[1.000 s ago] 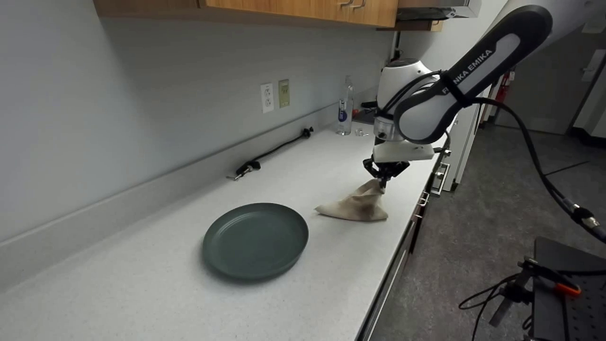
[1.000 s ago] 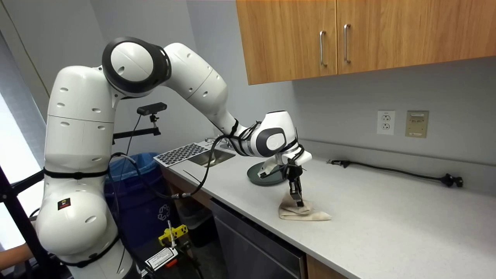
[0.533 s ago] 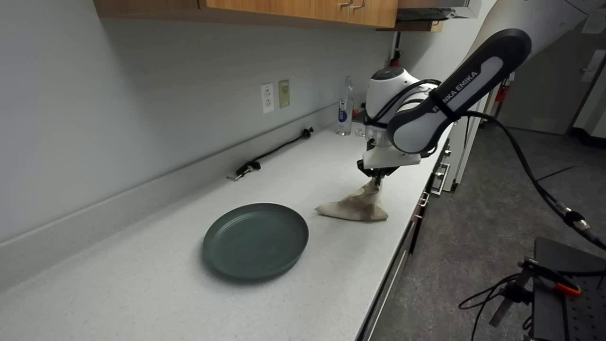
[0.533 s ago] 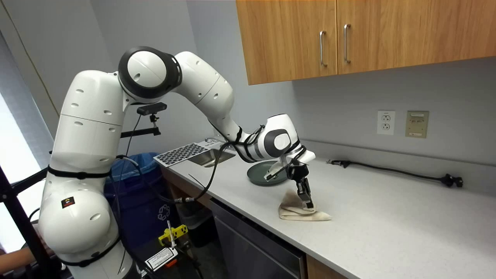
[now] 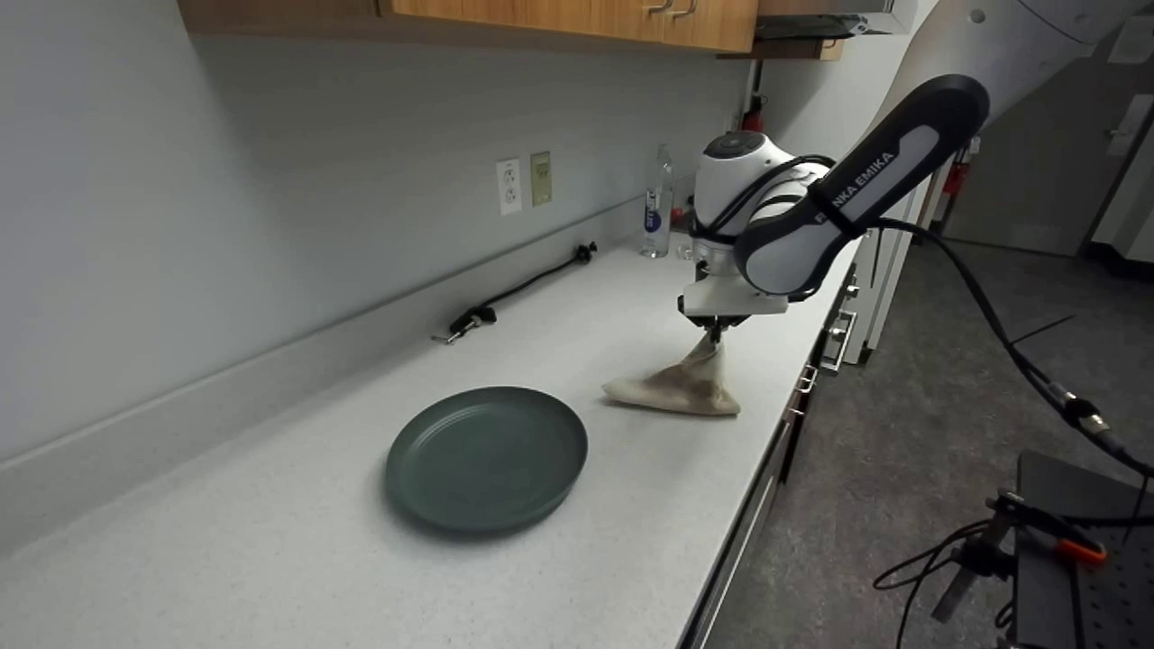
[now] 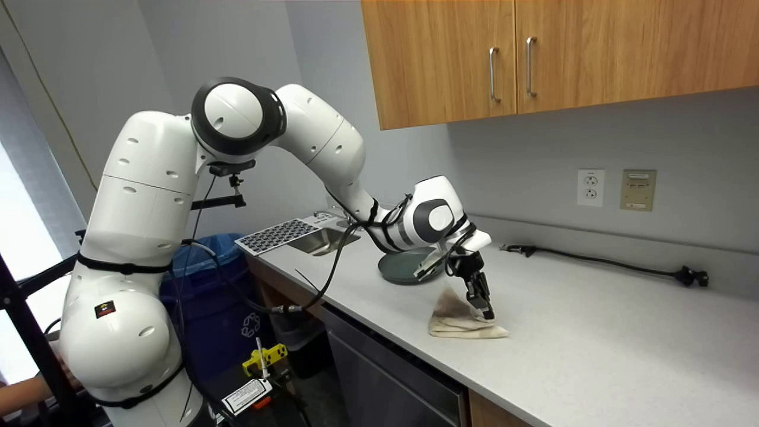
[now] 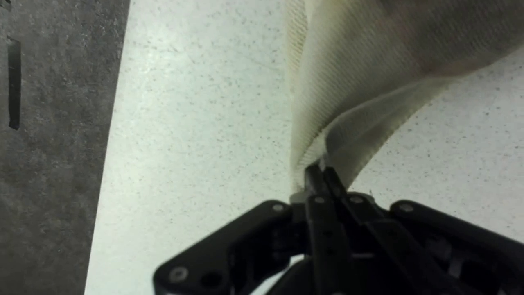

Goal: Fold up the white towel on the counter.

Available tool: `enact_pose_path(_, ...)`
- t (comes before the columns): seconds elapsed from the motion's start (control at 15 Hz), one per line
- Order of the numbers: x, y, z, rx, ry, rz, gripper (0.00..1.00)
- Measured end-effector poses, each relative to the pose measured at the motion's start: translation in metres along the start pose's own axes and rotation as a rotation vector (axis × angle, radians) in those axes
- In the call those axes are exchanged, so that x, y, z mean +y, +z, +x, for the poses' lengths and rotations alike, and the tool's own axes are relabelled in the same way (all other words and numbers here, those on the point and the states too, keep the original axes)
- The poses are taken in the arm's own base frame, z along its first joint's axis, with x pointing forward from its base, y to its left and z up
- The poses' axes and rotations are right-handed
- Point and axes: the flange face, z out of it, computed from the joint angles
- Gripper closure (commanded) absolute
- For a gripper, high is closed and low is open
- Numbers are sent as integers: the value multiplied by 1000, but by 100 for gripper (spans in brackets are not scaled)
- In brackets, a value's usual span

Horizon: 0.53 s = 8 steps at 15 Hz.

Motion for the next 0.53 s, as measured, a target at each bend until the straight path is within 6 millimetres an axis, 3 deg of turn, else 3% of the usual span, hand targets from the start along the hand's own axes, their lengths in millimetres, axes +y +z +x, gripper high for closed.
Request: enact_pose_path(0.53, -7, -5, -7, -8, 0, 16, 5)
